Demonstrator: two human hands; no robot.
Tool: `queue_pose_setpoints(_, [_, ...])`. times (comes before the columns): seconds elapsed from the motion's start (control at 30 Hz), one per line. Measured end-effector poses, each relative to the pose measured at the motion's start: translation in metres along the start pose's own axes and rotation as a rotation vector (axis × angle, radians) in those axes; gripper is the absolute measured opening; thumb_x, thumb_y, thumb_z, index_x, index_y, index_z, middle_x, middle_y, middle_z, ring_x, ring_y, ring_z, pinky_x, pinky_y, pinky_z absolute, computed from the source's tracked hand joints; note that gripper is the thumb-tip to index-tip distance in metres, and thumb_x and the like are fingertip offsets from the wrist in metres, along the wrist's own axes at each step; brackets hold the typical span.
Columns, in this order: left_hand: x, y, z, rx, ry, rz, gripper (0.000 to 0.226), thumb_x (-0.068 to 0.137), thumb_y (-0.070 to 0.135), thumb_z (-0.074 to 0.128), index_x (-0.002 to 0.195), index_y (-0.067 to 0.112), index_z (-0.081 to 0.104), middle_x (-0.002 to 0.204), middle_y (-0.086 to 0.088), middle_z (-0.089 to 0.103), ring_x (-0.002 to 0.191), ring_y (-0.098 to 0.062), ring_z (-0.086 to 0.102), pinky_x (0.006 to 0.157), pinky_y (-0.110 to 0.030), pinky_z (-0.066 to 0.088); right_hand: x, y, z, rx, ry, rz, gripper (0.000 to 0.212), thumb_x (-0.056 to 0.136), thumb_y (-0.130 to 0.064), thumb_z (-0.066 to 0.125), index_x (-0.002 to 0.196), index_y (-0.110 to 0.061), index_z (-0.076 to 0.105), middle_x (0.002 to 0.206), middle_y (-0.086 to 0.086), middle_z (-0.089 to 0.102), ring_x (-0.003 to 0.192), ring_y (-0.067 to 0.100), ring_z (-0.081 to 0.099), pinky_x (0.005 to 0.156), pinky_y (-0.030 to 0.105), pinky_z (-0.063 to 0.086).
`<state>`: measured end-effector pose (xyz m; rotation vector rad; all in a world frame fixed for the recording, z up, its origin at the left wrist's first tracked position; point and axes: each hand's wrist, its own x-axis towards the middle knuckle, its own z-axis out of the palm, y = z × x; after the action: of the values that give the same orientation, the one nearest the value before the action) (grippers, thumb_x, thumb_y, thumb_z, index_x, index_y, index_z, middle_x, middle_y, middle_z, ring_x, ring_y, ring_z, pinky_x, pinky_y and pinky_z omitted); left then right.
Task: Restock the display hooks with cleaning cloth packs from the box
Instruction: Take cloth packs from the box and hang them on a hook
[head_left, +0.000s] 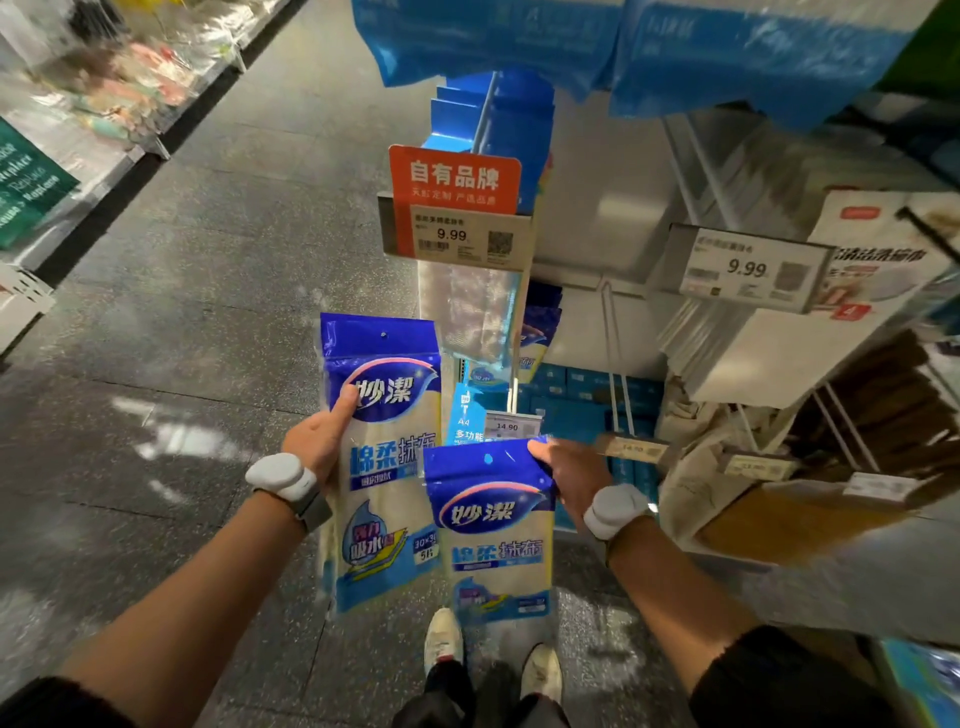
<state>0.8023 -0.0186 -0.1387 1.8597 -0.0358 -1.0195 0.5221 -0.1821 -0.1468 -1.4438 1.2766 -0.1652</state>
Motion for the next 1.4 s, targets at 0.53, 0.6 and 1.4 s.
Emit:
queue_pose_setpoints(0.53, [0.002,0.001,-0.004,0.018,-0.014,-0.007,0.084,0.051,0.096,0.067,0.093,0.024,0.078,0.102,-0.007,0.080,0.097,-0.035,0.075,0.095,-0.058,0.056,0.057,0.001,-0.010,-0.289,0.152,0.086,0.036,0.102,-0.030,0.047,0.066,-0.032,0.044,0.094,0.000,0.053,0.084,0.017,0.050,0.081,0.026,0.044])
queue_pose_setpoints(0.6, [0.006,-0.001,-0.003,-0.001,-0.015,-0.021,0.080,0.051,0.094,0.070,0.091,0.026,0.080,0.101,-0.006,0.080,0.097,-0.035,0.076,0.094,-0.058,0.056,0.061,-0.004,-0.011,-0.281,0.124,0.086,0.035,0.102,-0.033,0.046,0.067,-0.033,0.045,0.097,-0.001,0.054,0.085,0.016,0.050,0.086,0.026,0.047])
queue_pose_setpoints(1.4, [-0.016,0.010,0.005,-0.193,-0.111,-0.069,0.061,0.081,0.062,0.071,0.111,0.008,0.071,0.098,-0.016,0.080,0.086,-0.035,0.077,0.076,-0.044,0.062,0.088,-0.050,-0.011,-0.161,0.203,0.042,0.027,0.100,-0.004,0.045,0.115,0.001,0.067,0.124,0.024,0.064,0.116,0.040,0.059,0.093,0.038,0.049])
